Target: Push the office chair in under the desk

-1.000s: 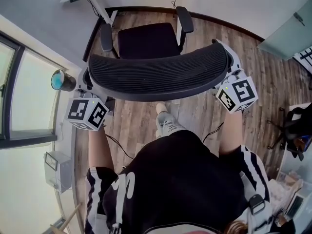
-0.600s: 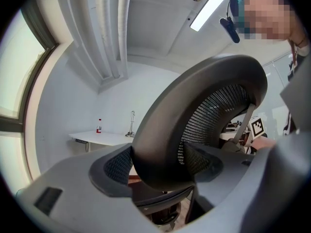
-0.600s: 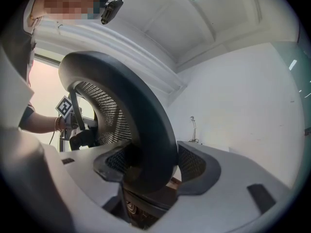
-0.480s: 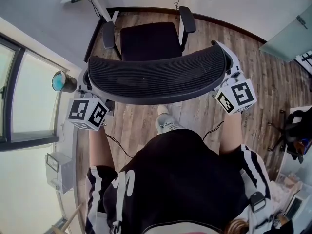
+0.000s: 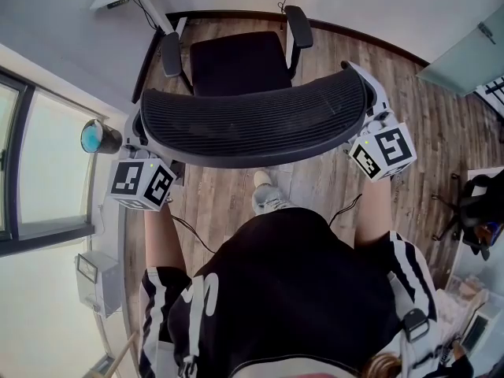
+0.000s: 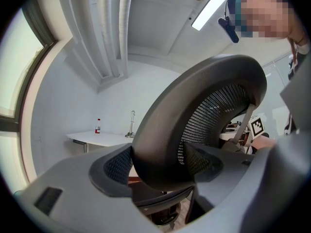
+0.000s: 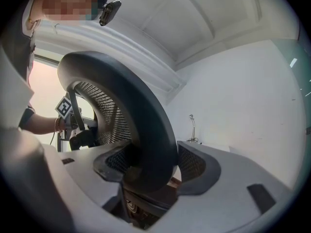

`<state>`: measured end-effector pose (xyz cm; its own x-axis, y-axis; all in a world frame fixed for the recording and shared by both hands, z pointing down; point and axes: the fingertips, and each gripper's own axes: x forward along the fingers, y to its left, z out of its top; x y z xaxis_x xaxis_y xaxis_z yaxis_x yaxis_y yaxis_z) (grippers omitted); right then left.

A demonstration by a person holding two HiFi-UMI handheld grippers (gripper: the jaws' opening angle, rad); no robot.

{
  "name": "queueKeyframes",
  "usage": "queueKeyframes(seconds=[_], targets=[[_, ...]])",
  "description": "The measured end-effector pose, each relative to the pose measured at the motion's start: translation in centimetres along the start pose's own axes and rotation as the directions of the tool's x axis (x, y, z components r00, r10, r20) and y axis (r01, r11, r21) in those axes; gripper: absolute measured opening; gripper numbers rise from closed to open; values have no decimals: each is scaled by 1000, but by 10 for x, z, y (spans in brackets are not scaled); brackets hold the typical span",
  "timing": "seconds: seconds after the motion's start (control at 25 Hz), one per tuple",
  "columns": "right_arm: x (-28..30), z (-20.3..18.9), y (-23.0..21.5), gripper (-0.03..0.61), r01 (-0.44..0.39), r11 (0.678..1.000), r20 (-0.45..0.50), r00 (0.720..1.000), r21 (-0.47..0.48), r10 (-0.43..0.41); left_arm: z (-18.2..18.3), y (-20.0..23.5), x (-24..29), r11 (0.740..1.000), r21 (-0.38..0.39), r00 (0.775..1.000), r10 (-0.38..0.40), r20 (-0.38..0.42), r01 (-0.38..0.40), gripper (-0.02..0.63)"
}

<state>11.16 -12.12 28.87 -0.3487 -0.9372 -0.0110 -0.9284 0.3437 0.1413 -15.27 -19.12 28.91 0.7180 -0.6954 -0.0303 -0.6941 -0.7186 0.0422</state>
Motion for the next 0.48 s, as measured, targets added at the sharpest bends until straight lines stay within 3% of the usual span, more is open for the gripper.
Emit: queueKeyframes(seconds=[0.48], targets=[[31, -3, -25, 268, -8, 1000, -14, 1000, 2, 8, 0, 17, 33, 1000, -3, 1000, -1, -2, 1, 327]])
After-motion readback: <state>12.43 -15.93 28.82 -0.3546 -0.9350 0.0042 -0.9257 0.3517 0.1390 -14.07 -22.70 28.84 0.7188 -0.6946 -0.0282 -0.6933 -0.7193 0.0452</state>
